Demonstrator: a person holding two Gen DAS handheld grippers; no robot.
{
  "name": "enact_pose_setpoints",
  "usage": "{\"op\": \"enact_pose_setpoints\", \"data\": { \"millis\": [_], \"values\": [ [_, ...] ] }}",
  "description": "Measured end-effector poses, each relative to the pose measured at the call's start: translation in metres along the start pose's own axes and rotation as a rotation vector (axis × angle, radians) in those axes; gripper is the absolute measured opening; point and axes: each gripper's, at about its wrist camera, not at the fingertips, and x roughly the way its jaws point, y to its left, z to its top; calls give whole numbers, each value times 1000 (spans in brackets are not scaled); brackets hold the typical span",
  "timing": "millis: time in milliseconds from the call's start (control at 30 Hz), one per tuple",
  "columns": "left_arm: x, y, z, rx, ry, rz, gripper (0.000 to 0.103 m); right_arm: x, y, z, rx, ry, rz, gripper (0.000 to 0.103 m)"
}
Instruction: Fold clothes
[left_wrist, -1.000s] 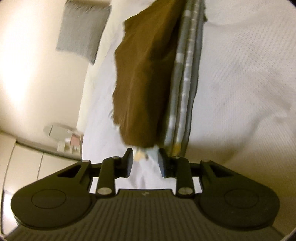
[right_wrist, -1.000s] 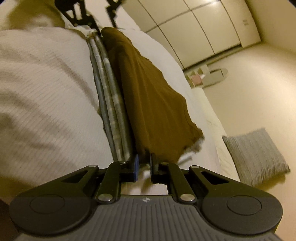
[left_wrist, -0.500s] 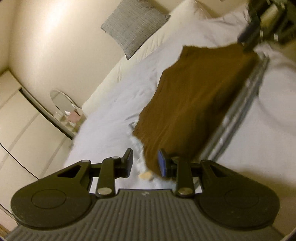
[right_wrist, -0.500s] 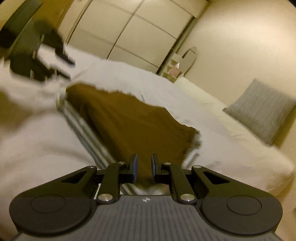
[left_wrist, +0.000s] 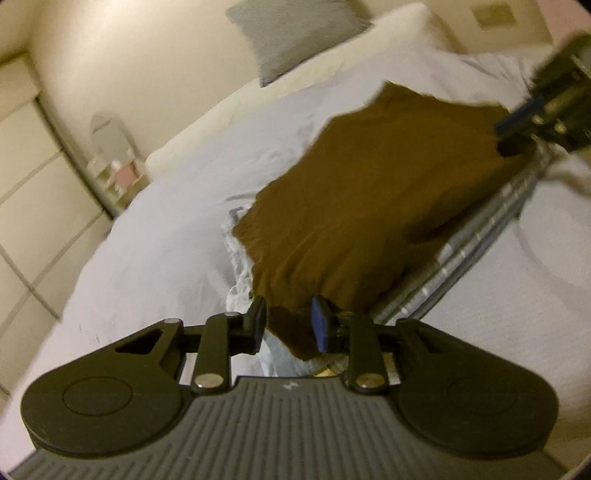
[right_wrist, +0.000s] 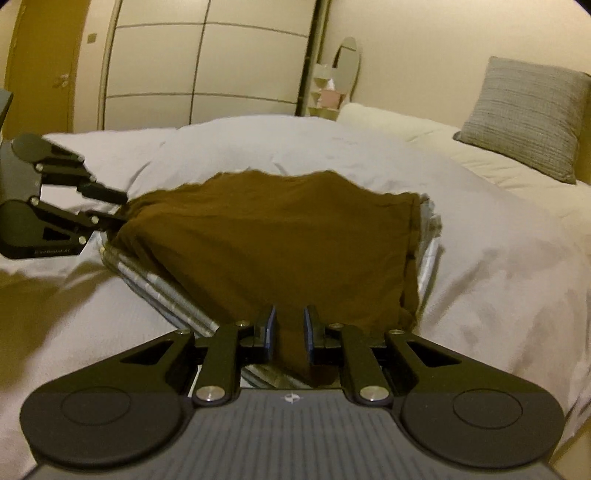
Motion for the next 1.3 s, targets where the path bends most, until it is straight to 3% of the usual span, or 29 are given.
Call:
{"op": "enact_pose_setpoints", "data": {
  "millis": [133,200,267,367,667,833,1300],
  "values": [
    [-17,4,-8,-170,39,-14,37,-24,-1,1,37,-38,-6,36],
    [-27,1,-14,-244,62,-25,46,-36,3,-5,68,-35,4,42],
    [-34,-5,-19,-298,80,-33,61,-46,9,-12,99,-27,3,52],
    [-38,-10,-25,-390,104,-47,66,-55,19,-24,150,-4,-14,66],
    [-23,-23,-34,-507,188,-36,102,-57,32,-41,317,75,-61,77],
    [-21,-28,-38,-503,199,-29,102,-41,30,-44,392,122,-87,88],
    [-18,-29,-50,-537,196,-34,103,-22,38,-49,384,154,-132,91]
  ]
}}
